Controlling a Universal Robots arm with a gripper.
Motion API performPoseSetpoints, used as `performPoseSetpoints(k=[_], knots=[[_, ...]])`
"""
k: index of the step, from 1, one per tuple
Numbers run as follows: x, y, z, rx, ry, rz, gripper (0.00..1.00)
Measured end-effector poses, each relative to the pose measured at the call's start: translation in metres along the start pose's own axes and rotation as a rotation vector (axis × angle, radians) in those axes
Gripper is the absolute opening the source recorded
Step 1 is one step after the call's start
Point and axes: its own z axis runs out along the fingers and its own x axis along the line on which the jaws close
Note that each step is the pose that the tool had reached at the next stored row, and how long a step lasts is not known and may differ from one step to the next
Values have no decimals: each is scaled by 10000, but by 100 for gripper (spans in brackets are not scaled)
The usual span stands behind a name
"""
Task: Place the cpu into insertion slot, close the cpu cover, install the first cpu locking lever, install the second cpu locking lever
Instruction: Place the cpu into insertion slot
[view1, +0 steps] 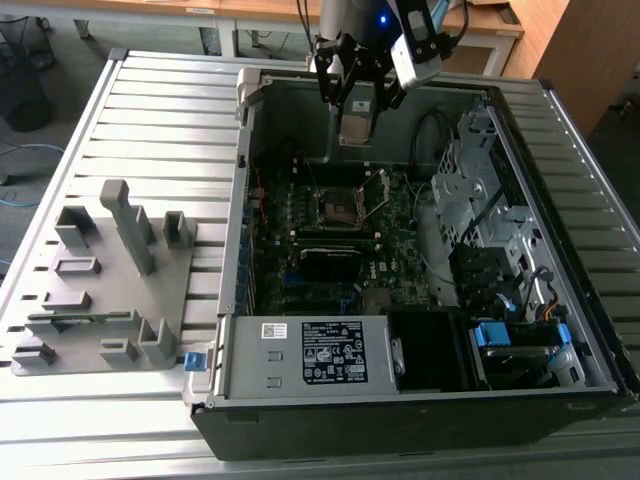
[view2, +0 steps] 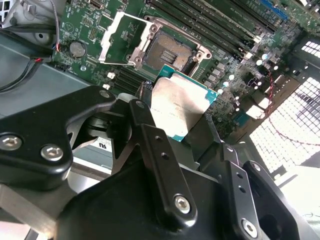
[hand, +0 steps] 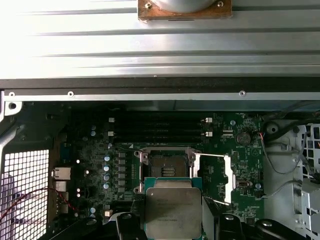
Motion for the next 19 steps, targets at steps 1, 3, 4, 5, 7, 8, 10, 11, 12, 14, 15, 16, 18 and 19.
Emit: performPoseSetpoints(k=[1, 3, 4, 5, 7, 8, 10, 11, 12, 14, 15, 16, 18, 19], knots=[[0, 0, 0, 1, 0, 0, 54], [0, 0, 1, 0, 0, 0, 54], [0, 0, 4, -3, -1, 0, 54], [0, -1, 12, -6, -2, 0, 54], [-1, -2, 24, -2, 0, 0, 54], [-1, -2, 28, 0, 0, 0, 54], [-1, -3, 32, 0, 0, 0, 54], [-1, -3, 36, -2, -1, 0, 54], [-1, -3, 40, -2, -1, 0, 54], [-1, -4, 42, 1, 0, 0, 54], [-1, -4, 44, -1, 0, 0, 54], [-1, -4, 44, -1, 0, 0, 54], [-1, -4, 44, 0, 0, 0, 54], [-1, -4, 47, -2, -1, 0, 54]])
